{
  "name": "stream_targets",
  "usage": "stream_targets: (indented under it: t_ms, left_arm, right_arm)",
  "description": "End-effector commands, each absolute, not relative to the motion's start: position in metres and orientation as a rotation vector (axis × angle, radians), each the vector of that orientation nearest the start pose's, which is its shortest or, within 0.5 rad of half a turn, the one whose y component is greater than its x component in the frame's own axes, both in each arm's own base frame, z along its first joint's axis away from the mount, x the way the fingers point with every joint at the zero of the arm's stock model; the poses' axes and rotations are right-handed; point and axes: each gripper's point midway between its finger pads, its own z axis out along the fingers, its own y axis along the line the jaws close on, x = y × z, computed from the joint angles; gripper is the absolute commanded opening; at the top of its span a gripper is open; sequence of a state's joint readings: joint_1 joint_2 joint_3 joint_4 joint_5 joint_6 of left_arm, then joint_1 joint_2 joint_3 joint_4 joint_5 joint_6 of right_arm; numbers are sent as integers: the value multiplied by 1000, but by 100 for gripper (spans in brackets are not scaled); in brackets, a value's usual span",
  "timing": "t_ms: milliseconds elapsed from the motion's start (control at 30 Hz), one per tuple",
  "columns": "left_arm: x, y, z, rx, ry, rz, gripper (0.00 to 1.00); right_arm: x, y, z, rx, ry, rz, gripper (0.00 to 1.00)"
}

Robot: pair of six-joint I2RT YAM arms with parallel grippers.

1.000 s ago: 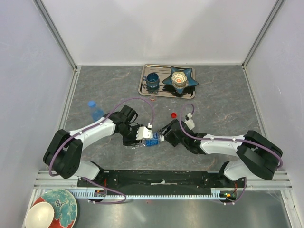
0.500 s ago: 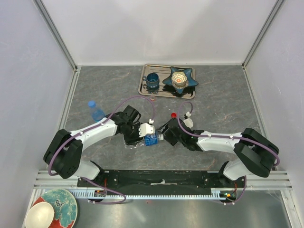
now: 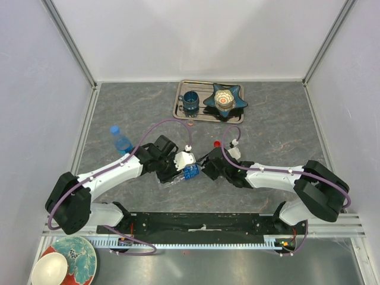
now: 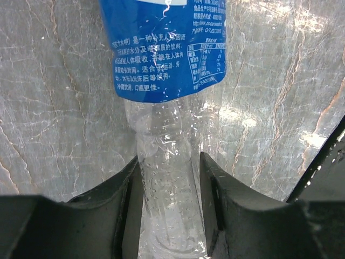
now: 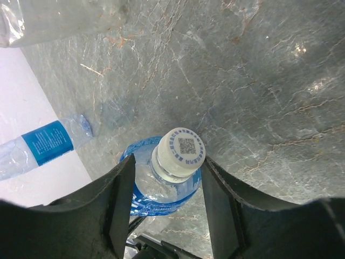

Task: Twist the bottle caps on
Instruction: Pick up the plastic bottle at the center of the board.

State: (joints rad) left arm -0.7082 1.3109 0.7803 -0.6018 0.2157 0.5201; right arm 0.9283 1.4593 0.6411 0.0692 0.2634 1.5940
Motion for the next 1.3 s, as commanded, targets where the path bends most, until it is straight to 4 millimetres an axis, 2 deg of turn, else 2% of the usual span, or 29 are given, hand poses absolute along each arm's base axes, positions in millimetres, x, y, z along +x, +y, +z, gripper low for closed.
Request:
stream_targets:
  t_ms: [0,233,400,467,500,533,600,633,667,733,800,900,933,1000,1033,1100,1167,1200,1233,1267]
  left_arm:
    - [185,-205,69,1555,2137,-433,45]
    - [175,-213,75,1548,2139,-482,46]
    - [169,-224,88,1519,2134,-537,46]
    - [166,-229,94,1506,2136,-570,49]
    - [164,-230,96,1502,2145,-581,54]
    - [162,-233,101,1496,2141,-611,76]
    - [160,-236,113,1474,2135,-640,94]
    - [160,-237,117,1464,2136,-650,99]
    - [161,-238,124,1445,2139,-655,99]
    - [157,-235,132,1445,2151,-654,99]
    - [161,-236,149,1435,2128,-645,99]
    - [167,-232,188,1412,2079,-597,99]
    - [173,-231,217,1387,2022,-567,99]
    - [178,-228,249,1356,1952,-532,99]
    - [187,-226,284,1305,1875,-489,99]
    - [191,-217,320,1248,1798,-444,99]
    - [196,-201,375,1107,1676,-384,99]
    - [196,-194,394,1056,1627,-370,99]
    - [198,-184,412,977,1596,-343,99]
    - [194,-170,441,883,1510,-333,99]
  right_arm:
    - [244,319,82,962,2270,989,55]
    - [245,322,70,937,2296,952,43]
    - [244,325,62,924,2315,934,38]
    - [245,326,62,910,2312,925,31]
    - [244,327,61,901,2315,919,28]
    - [245,326,60,891,2313,912,25]
    - [247,323,61,881,2301,895,16]
    - [247,323,61,868,2300,888,12]
    - [248,320,62,856,2287,870,6]
    - [250,319,69,825,2268,856,3]
    - [252,316,75,767,2249,819,0]
    - [257,313,93,678,2188,781,0]
    - [257,313,97,654,2176,776,0]
    - [260,320,122,563,2106,803,0]
    - [260,323,131,530,2075,817,0]
    - [257,340,173,445,1964,932,0]
    - [253,349,206,304,1877,961,0]
    - [248,363,236,254,1809,1018,0]
    - [245,370,249,139,1780,988,0]
    - [243,381,256,68,1771,978,0]
